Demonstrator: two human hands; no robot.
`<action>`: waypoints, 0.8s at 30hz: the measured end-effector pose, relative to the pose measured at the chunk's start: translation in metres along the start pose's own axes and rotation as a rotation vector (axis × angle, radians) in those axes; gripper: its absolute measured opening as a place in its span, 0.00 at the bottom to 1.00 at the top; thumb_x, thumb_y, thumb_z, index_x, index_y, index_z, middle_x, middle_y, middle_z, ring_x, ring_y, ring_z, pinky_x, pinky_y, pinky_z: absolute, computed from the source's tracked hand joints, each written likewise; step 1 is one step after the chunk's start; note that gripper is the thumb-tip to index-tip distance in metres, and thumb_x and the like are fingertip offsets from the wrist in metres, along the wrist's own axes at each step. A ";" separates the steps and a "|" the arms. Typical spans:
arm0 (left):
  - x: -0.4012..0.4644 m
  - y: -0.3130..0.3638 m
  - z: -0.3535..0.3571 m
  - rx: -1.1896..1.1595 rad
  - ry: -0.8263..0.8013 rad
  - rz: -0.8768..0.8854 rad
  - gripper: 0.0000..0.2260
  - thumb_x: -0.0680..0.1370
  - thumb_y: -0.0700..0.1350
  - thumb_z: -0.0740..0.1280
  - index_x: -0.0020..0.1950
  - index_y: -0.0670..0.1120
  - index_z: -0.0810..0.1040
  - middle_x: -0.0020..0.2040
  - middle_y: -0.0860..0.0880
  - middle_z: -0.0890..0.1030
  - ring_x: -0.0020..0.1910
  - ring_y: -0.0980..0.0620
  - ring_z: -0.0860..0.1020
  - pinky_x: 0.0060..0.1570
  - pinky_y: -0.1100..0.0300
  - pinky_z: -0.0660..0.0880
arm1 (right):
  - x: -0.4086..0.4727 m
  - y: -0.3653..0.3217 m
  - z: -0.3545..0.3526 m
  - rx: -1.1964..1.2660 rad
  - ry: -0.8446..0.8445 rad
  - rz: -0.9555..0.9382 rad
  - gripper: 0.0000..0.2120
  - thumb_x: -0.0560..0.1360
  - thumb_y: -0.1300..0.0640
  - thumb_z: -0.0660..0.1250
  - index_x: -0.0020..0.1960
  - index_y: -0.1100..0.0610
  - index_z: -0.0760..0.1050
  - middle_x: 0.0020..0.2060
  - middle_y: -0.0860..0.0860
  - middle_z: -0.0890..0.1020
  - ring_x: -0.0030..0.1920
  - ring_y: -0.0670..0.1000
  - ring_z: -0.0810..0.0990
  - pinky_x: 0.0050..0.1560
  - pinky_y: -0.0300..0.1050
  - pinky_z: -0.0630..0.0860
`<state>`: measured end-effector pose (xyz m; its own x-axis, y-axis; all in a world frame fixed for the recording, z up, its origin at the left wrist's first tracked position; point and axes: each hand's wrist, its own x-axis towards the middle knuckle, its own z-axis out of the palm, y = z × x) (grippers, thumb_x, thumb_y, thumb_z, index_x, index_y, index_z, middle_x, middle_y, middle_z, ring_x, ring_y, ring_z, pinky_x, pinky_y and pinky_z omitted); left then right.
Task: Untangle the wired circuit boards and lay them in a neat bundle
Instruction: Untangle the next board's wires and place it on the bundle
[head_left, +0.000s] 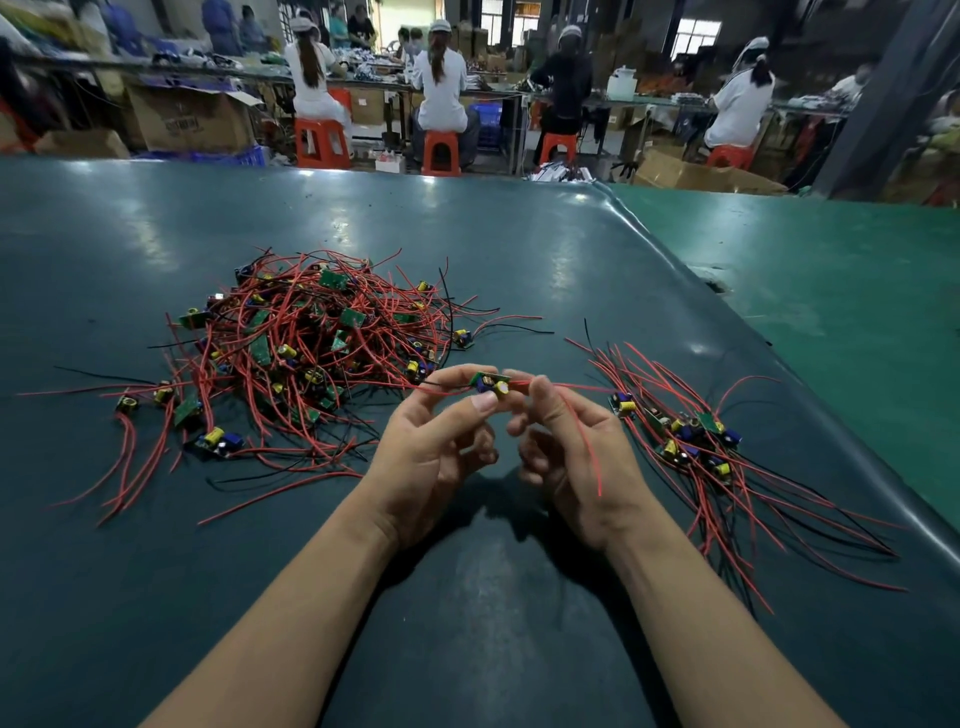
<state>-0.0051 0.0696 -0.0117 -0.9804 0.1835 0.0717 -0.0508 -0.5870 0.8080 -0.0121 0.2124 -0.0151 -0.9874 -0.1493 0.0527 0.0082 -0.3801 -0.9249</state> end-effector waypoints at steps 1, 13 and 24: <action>0.000 -0.001 0.001 0.011 0.005 -0.004 0.13 0.67 0.38 0.73 0.50 0.48 0.79 0.45 0.42 0.83 0.29 0.53 0.71 0.32 0.61 0.72 | 0.001 0.000 0.000 0.030 0.012 0.004 0.15 0.70 0.43 0.69 0.49 0.52 0.85 0.32 0.50 0.78 0.24 0.44 0.67 0.24 0.35 0.64; 0.001 -0.008 0.002 0.174 0.066 0.154 0.13 0.66 0.38 0.77 0.48 0.47 0.82 0.40 0.51 0.83 0.37 0.56 0.79 0.39 0.62 0.73 | 0.004 0.003 0.004 0.165 0.088 0.147 0.15 0.73 0.45 0.68 0.41 0.58 0.77 0.28 0.50 0.74 0.21 0.45 0.65 0.21 0.35 0.63; -0.001 -0.013 0.003 0.585 0.158 0.286 0.11 0.67 0.33 0.77 0.45 0.43 0.81 0.40 0.52 0.86 0.40 0.58 0.83 0.41 0.68 0.76 | 0.006 0.010 0.004 -0.065 0.231 -0.061 0.06 0.77 0.61 0.68 0.42 0.59 0.79 0.22 0.48 0.72 0.19 0.44 0.62 0.19 0.33 0.61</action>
<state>-0.0030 0.0794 -0.0209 -0.9581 -0.0600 0.2800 0.2835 -0.0626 0.9569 -0.0171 0.2040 -0.0224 -0.9957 0.0878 0.0281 -0.0550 -0.3210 -0.9455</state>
